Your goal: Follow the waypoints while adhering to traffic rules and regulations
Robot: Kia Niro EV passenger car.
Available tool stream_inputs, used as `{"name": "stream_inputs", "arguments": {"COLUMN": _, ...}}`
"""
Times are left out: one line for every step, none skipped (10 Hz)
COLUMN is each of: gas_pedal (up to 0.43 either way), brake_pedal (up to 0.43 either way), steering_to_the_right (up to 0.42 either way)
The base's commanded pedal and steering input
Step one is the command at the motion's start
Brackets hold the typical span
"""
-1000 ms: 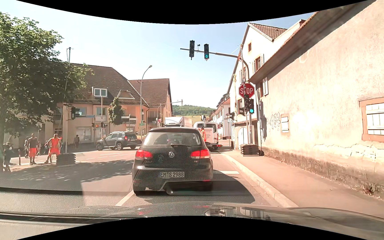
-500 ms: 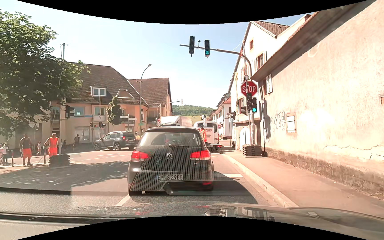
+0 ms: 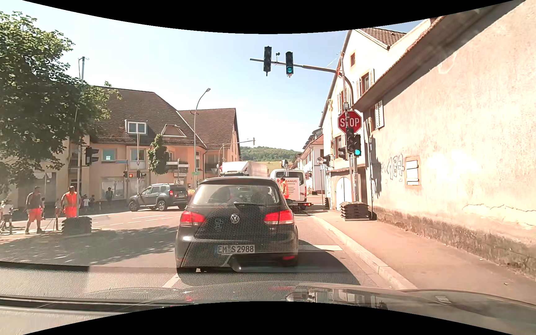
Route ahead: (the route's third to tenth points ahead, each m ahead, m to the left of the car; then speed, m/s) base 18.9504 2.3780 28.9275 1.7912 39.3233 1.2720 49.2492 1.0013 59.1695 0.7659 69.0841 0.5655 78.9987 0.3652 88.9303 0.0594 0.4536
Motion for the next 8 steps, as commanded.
{"name": "stream_inputs", "arguments": {"gas_pedal": 0.000, "brake_pedal": 0.165, "steering_to_the_right": -0.007}}
{"name": "stream_inputs", "arguments": {"gas_pedal": 0.000, "brake_pedal": 0.171, "steering_to_the_right": -0.007}}
{"name": "stream_inputs", "arguments": {"gas_pedal": 0.000, "brake_pedal": 0.177, "steering_to_the_right": -0.007}}
{"name": "stream_inputs", "arguments": {"gas_pedal": 0.000, "brake_pedal": 0.189, "steering_to_the_right": -0.007}}
{"name": "stream_inputs", "arguments": {"gas_pedal": 0.000, "brake_pedal": 0.189, "steering_to_the_right": -0.007}}
{"name": "stream_inputs", "arguments": {"gas_pedal": 0.000, "brake_pedal": 0.201, "steering_to_the_right": -0.007}}
{"name": "stream_inputs", "arguments": {"gas_pedal": 0.000, "brake_pedal": 0.226, "steering_to_the_right": -0.007}}
{"name": "stream_inputs", "arguments": {"gas_pedal": 0.000, "brake_pedal": 0.232, "steering_to_the_right": -0.007}}
